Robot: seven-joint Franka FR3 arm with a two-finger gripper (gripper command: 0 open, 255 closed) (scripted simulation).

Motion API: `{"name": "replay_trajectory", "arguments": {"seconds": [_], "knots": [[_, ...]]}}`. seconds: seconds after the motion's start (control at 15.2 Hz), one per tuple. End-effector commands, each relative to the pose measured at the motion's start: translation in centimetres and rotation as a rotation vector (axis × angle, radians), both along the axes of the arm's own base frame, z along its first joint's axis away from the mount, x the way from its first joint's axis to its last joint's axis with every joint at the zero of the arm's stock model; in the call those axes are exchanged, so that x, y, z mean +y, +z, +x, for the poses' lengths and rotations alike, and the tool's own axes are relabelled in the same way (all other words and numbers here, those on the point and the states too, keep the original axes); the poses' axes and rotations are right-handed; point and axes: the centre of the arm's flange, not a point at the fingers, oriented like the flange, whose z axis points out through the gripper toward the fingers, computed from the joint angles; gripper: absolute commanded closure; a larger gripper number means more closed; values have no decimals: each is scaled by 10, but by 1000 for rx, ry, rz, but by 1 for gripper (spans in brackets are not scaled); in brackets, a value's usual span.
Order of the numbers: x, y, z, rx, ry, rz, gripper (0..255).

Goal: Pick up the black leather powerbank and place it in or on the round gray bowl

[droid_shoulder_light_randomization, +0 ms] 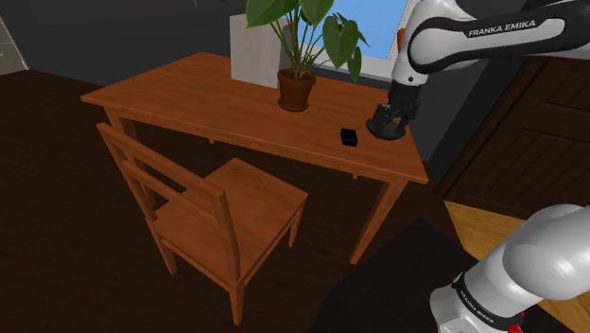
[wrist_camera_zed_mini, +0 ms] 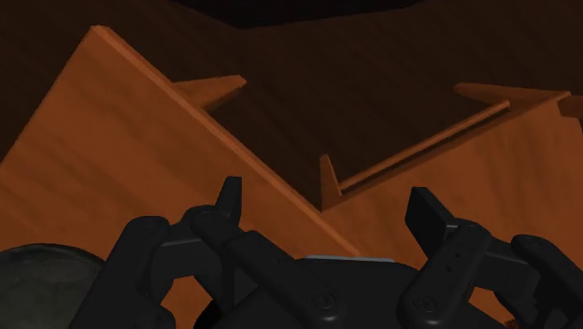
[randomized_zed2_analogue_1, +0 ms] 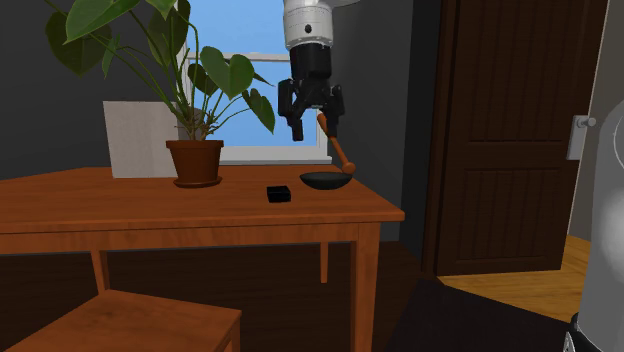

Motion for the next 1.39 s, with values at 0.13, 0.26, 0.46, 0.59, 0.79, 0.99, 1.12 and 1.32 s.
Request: {"name": "replay_trajectory", "arguments": {"seconds": [0.13,0.26,0.46,0.59,0.79,0.99,1.12,1.32], "knots": [[-21,-23,42,-11,-62,7,0],[-31,-35,63,-17,-92,11,0],[-49,-52,94,-25,-137,17,0],[-61,-63,114,-30,-167,21,0],[-80,-80,144,-38,-212,26,0],[-101,-96,173,-46,-257,32,0],[-115,-107,192,-51,-287,36,0],[-132,-119,212,-57,-320,40,0]]}}
